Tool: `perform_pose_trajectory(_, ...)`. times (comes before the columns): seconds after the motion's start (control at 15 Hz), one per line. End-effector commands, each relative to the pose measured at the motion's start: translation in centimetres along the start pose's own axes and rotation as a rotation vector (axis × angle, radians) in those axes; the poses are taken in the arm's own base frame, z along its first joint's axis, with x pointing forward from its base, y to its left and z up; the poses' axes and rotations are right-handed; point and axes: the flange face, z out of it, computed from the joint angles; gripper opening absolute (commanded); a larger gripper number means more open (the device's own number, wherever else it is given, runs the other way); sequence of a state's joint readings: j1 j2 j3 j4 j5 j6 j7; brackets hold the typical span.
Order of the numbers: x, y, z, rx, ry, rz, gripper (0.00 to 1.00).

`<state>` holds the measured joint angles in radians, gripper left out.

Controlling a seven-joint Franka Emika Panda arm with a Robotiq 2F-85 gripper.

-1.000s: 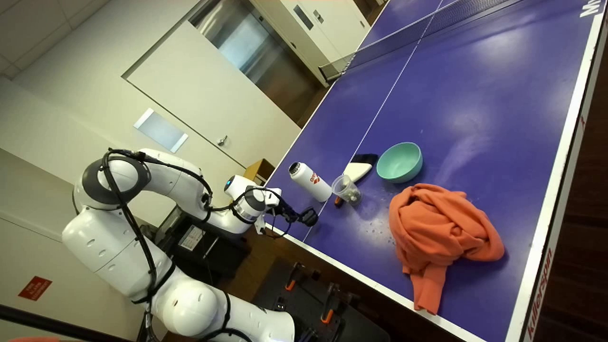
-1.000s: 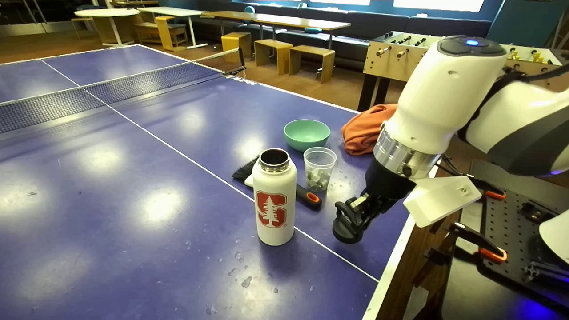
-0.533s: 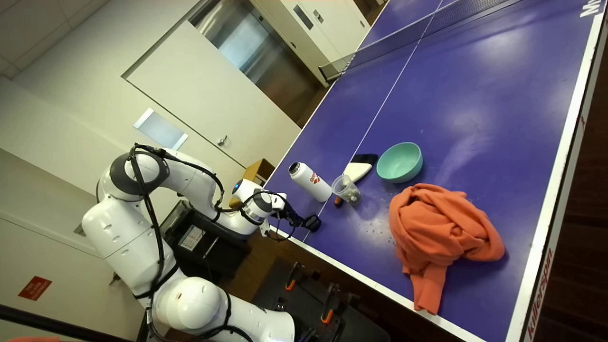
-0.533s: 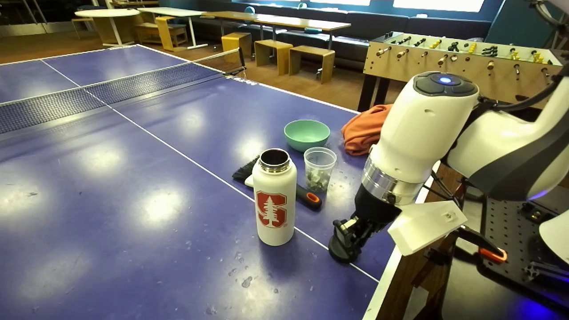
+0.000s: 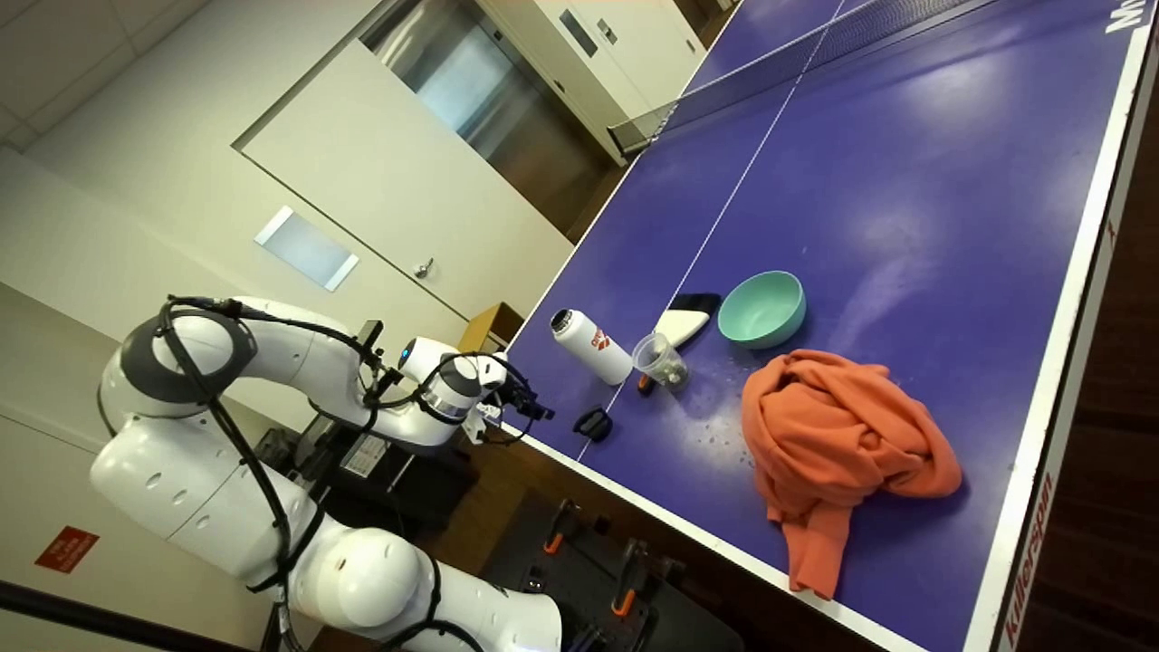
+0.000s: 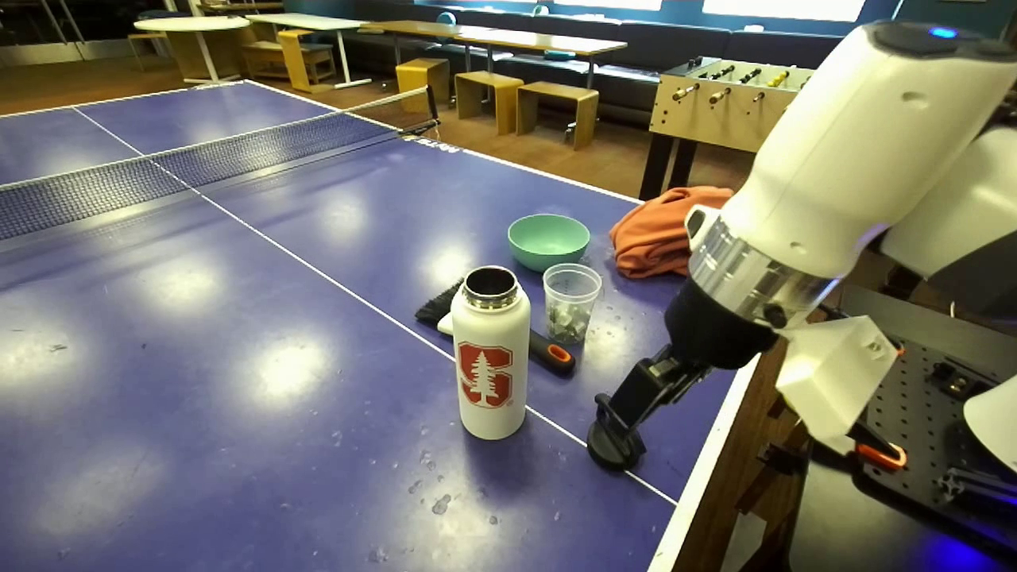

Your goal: Remove the black lid from the white bottle

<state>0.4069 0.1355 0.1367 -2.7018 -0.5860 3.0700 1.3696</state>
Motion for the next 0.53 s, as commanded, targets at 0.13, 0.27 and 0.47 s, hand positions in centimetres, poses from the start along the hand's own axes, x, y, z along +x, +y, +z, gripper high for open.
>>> perform_pose_trajectory(0.13,0.4,1.2,-5.3,-0.027,0.037,-0.143,1.00)
perform_pose_trajectory(0.27,1.9,0.7,-7.6,-0.028,0.040,-0.173,1.00)
perform_pose_trajectory(0.47,3.9,1.2,-11.4,-0.044,0.044,-0.209,1.00)
